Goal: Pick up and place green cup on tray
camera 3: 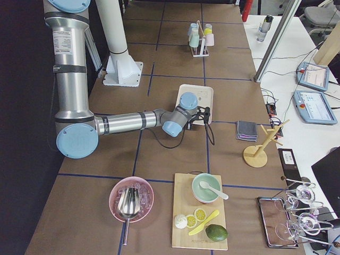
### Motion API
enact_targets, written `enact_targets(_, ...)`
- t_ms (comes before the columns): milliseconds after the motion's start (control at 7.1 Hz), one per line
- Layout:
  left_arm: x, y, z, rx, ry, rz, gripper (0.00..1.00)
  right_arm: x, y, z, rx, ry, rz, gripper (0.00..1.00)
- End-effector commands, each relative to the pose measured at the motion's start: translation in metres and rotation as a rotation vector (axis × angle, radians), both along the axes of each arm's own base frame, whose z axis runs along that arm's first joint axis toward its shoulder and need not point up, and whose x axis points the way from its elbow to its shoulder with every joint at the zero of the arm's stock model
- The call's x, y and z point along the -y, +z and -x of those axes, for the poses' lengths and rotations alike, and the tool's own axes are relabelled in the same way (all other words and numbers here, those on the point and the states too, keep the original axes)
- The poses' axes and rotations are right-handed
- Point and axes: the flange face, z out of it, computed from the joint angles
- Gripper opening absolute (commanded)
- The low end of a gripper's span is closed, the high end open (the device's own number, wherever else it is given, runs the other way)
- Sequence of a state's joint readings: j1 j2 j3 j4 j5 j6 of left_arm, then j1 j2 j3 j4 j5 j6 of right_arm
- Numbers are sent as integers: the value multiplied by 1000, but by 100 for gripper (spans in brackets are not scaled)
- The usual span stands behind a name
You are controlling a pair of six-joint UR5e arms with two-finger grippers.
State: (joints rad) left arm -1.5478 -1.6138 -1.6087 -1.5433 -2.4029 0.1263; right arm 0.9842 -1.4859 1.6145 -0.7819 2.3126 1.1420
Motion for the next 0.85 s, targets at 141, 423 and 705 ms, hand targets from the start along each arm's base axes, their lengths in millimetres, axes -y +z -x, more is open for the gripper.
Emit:
enact_targets(141,1,-2,0,1,0,-3,100,29,-140,117,16,-73,-17,0)
enact_targets(423,1,-2,0,-2,0,-3,100,-18,-160,196,-24,-83,-37,0)
enact_targets(705,1,-2,-1,-4,1,-1,100,-55,-158,240,-53,-84,-46,0)
